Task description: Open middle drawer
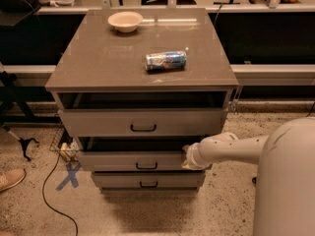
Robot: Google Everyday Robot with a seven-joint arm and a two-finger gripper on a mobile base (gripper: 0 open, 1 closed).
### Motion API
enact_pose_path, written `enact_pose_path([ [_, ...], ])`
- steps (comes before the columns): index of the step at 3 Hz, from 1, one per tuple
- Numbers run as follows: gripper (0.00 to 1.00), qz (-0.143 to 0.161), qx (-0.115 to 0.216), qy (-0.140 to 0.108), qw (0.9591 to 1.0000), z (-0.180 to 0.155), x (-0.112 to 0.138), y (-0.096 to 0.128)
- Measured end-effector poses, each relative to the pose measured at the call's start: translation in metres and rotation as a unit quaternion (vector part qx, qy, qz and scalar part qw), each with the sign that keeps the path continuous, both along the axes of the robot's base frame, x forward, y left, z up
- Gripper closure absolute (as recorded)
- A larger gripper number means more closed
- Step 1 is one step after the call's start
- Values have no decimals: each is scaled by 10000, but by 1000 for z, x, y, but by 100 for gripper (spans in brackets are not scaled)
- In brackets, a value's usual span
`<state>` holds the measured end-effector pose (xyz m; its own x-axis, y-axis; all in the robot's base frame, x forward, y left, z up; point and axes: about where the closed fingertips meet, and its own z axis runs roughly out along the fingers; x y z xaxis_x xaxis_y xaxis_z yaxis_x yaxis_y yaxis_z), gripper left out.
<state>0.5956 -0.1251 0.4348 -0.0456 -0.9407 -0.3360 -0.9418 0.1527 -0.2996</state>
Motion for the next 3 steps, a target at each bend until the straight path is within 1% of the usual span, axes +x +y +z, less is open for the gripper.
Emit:
enact_pose_path([
  [1, 88, -95, 10, 24, 10000, 1, -10, -5],
  [2, 100, -95, 10, 25, 10000, 1, -10, -5],
  [3, 81, -88, 12, 36, 10000, 0, -11, -4],
])
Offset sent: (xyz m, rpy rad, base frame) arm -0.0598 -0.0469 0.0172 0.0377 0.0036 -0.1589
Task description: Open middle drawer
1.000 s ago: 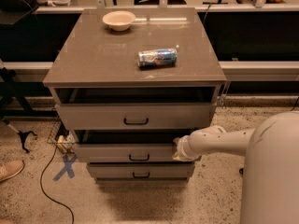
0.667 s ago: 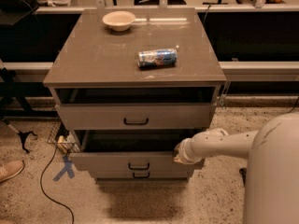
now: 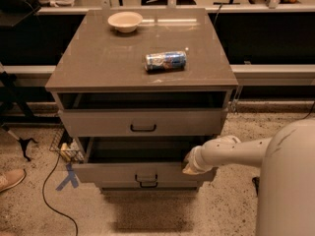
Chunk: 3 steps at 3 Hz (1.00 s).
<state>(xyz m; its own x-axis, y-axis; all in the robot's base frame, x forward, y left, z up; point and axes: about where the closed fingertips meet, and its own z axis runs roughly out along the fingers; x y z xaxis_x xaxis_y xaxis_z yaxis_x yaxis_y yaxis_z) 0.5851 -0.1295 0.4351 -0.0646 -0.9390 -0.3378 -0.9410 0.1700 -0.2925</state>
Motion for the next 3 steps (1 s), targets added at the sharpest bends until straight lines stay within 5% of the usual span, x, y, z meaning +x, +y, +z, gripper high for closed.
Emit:
enact_pose_path([
  [3, 11, 21, 5, 31, 10000, -3, -2, 2],
])
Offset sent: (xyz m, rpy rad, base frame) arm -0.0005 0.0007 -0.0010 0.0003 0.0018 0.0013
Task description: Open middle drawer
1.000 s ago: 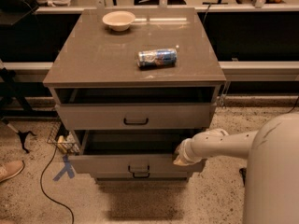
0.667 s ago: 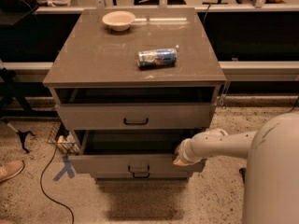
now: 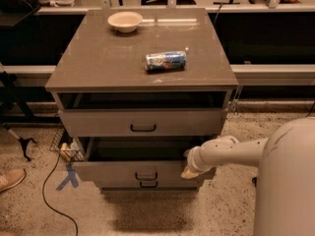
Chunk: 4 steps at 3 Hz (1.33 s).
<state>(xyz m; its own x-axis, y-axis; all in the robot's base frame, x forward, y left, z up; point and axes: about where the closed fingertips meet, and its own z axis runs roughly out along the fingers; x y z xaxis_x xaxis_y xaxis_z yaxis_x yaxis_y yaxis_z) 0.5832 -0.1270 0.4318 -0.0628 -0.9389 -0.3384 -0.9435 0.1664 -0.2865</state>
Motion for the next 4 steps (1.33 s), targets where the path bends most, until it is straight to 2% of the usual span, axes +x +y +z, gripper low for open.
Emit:
enact_pose_path([
  [1, 0, 6, 1, 9, 10000, -1, 0, 1],
  [2, 0, 109, -134, 245, 9995, -9, 1, 6],
  [4, 0, 290, -548, 852, 9944, -17, -10, 7],
])
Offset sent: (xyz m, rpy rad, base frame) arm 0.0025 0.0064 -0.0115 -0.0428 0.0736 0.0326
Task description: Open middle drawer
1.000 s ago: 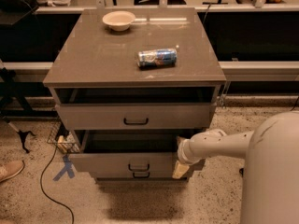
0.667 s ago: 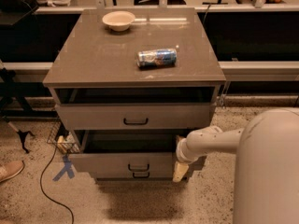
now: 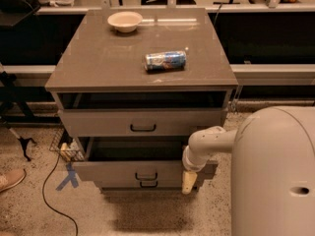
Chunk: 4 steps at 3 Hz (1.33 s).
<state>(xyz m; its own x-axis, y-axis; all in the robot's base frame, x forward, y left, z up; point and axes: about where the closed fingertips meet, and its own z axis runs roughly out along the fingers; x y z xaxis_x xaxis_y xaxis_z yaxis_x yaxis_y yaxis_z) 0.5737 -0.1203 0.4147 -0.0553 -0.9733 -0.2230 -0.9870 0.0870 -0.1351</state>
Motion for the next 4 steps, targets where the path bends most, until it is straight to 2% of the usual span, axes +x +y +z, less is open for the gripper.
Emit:
enact_pose_path([
  [1, 17, 44, -173, 141, 9997, 1, -4, -1],
  [3, 64, 87, -265, 303, 9991, 5, -12, -3],
  [4, 87, 13, -240, 380, 9990, 4, -23, -9],
])
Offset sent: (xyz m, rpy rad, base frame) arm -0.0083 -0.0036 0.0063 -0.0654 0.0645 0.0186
